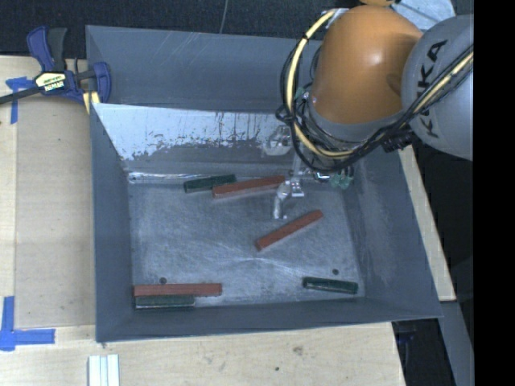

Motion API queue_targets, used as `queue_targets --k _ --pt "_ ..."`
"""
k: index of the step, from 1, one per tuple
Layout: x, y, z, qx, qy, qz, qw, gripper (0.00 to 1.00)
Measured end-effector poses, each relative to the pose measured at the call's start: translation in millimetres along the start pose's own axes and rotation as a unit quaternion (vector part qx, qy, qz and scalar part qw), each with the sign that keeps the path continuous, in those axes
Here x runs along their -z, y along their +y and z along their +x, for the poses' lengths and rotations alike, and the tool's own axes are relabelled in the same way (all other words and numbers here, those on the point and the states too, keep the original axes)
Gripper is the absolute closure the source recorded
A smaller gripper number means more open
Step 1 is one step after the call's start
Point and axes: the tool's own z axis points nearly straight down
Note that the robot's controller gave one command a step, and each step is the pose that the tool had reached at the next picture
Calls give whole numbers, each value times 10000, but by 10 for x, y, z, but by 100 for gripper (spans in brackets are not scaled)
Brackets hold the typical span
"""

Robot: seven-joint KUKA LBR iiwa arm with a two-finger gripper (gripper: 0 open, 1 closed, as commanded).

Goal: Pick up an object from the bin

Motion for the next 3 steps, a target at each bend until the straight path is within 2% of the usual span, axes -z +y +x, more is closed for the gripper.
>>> queue_targets --k 1,2,3 --pt "47 -3 -14 -6 -43 -2 10000 0" --pt "-357 -260 288 -62 -80 -9 9999 0" --pt "-1354 -437 741 644 -35 1 9979 100"
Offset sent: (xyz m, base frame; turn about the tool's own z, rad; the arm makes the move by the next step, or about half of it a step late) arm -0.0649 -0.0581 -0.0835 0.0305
